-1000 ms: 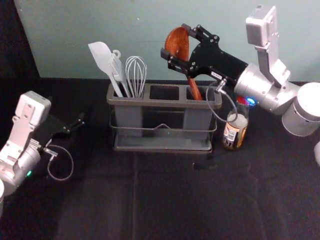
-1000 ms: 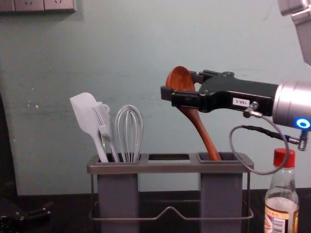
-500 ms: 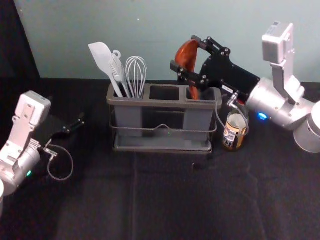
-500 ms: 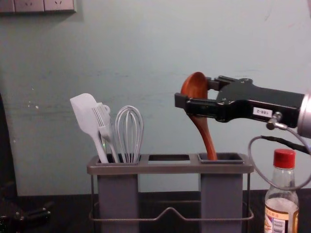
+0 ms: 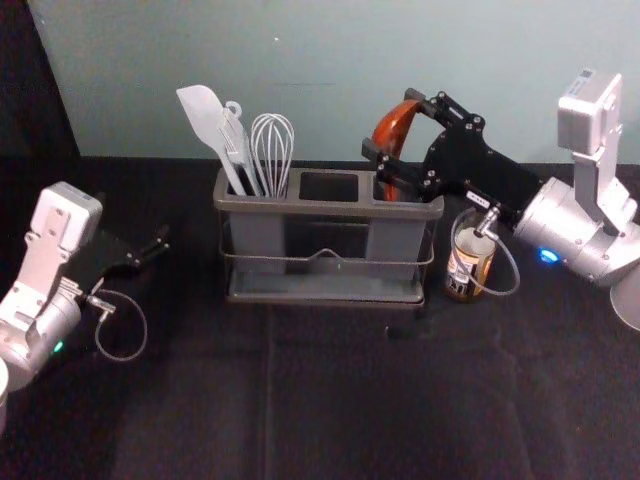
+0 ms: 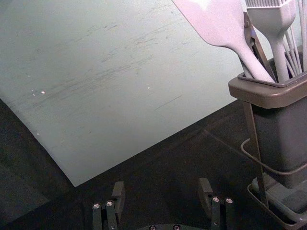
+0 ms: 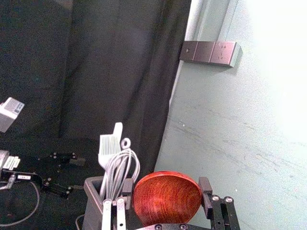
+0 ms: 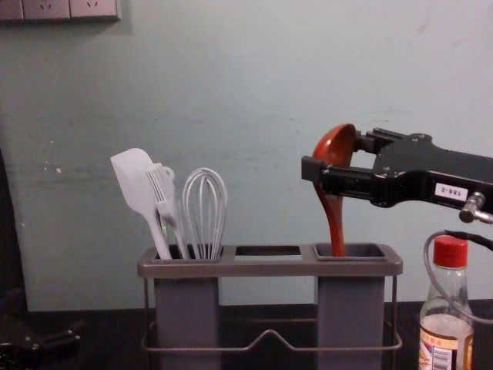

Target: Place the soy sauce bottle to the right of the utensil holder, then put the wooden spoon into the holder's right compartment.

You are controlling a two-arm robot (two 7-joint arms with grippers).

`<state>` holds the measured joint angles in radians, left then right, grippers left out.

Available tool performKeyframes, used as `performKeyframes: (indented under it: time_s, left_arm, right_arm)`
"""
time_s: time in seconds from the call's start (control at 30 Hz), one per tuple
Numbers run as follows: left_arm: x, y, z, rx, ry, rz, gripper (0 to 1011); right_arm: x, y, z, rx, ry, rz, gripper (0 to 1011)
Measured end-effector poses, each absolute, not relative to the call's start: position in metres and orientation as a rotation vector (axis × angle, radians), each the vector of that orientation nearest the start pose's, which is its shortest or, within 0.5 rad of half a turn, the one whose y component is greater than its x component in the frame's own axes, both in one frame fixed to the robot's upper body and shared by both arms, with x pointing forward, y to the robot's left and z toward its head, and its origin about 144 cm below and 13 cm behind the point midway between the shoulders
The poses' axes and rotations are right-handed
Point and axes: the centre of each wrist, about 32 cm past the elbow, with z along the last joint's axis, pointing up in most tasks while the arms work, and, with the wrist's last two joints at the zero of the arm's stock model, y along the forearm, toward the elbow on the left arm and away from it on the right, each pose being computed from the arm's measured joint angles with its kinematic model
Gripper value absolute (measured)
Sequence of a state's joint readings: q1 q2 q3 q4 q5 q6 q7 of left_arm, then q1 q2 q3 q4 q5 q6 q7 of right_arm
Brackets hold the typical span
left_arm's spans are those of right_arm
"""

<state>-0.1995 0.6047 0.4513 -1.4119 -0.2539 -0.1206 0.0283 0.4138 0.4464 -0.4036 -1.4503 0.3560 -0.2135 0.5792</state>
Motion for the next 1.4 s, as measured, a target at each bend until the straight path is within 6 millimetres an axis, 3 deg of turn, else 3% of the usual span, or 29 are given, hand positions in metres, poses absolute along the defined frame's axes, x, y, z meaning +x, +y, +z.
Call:
performKeyframes:
  time_s: [0.77,1.4]
  left_arm:
    - [0.489,0.310,1.140,0.304,-0.285,1.248,1005]
    - [0.489,0.310,1.140,0.304,-0.285,1.248,1005]
  right_arm:
    - [0.550,-0.259,1.218,0.013,-0.341,-0.684,834]
    - [0.552,-0.256,1.218,0.004,-0.330,-0.681,834]
